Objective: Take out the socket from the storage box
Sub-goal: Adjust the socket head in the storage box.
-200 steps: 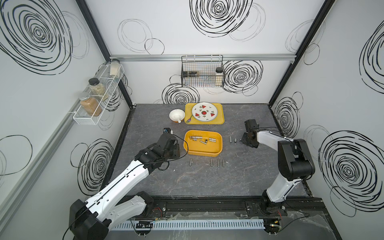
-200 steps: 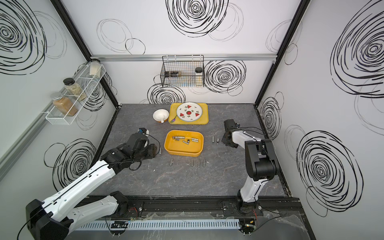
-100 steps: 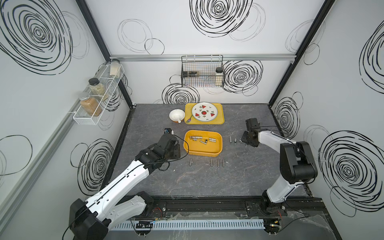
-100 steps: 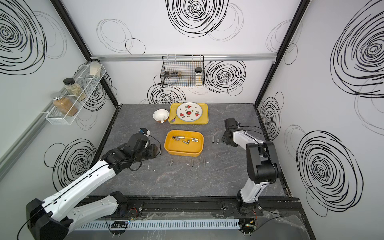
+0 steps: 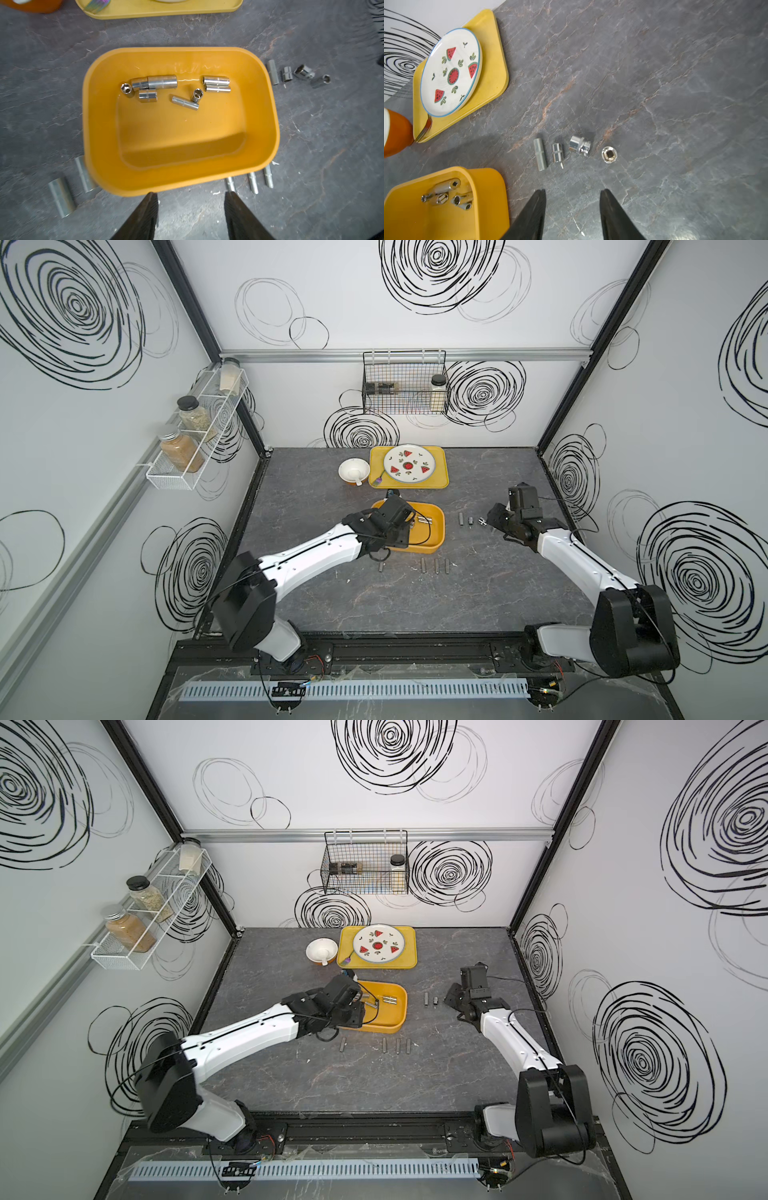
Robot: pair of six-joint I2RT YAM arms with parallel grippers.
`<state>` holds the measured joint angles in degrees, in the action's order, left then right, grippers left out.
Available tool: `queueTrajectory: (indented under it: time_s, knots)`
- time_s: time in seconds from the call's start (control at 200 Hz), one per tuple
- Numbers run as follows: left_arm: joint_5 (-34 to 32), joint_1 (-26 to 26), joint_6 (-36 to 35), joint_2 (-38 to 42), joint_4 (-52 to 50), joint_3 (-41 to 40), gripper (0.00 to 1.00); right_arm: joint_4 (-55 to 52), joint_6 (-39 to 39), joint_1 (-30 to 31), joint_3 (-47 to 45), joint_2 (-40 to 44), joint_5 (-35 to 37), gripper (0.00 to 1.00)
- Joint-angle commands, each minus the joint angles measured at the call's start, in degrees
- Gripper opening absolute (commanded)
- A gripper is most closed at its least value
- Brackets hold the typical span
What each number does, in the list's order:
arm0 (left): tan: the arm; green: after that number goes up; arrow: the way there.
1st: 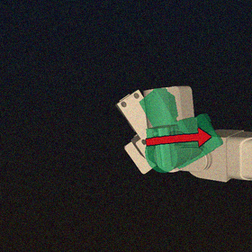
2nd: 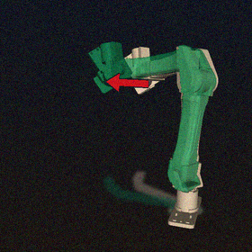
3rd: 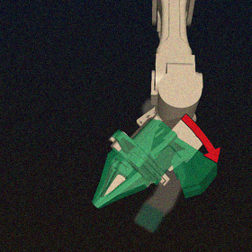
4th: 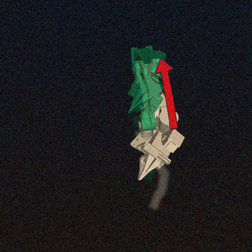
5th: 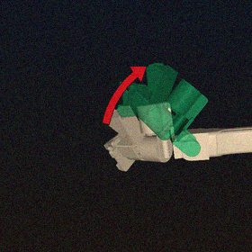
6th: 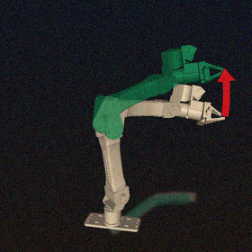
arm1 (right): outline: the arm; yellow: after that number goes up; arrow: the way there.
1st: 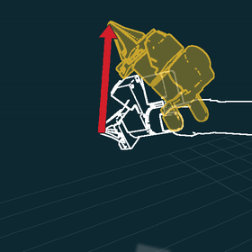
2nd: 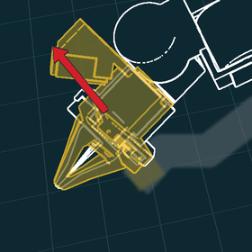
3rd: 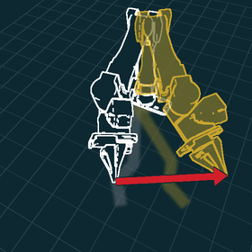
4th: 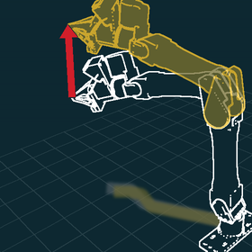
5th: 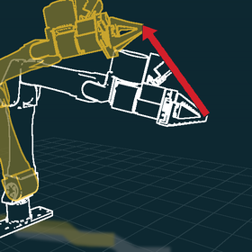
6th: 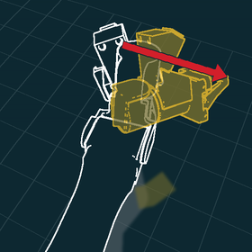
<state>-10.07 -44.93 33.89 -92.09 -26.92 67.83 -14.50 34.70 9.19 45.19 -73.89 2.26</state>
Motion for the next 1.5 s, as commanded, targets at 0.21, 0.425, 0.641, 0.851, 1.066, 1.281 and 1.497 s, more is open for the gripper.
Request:
queueTrajectory:
  time_s: [0.21, 0.425, 0.641, 0.851, 1.066, 1.281, 1.497]
  knots:
    - [2.9, 2.6, -1.3, -20.2, 2.1, 15.4, 0.54, 2.9, 0.0, 0.8, -1.4, 2.6, -5.9, 0.47]
    - [2.9, 4.0, -1.9, -27.6, 0.7, 20.3, 0.50, 3.4, 0.0, 1.2, -1.4, 1.9, -7.6, 0.47]
    - [2.7, 4.8, -2.5, -31.7, 0.6, 22.8, 0.45, 3.6, -0.2, 1.6, -0.9, -0.3, -9.9, 0.46]
    - [1.7, 4.8, -3.0, -34.3, 0.4, 24.7, 0.43, 3.7, -0.2, 2.0, -0.6, -1.5, -10.2, 0.45]
    - [1.2, 5.2, -3.5, -35.9, 0.3, 26.9, 0.43, 3.9, -0.3, 2.4, -0.5, -2.1, -10.3, 0.45]
    - [1.1, 4.9, -3.5, -36.3, 0.4, 27.1, 0.36, 3.6, -0.4, 2.8, -0.2, -2.8, -10.5, 0.45]
    - [-0.9, 4.7, -3.3, -34.0, 0.7, 25.2, 0.32, 3.6, -0.4, 3.0, -0.1, -3.3, -10.5, 0.45]
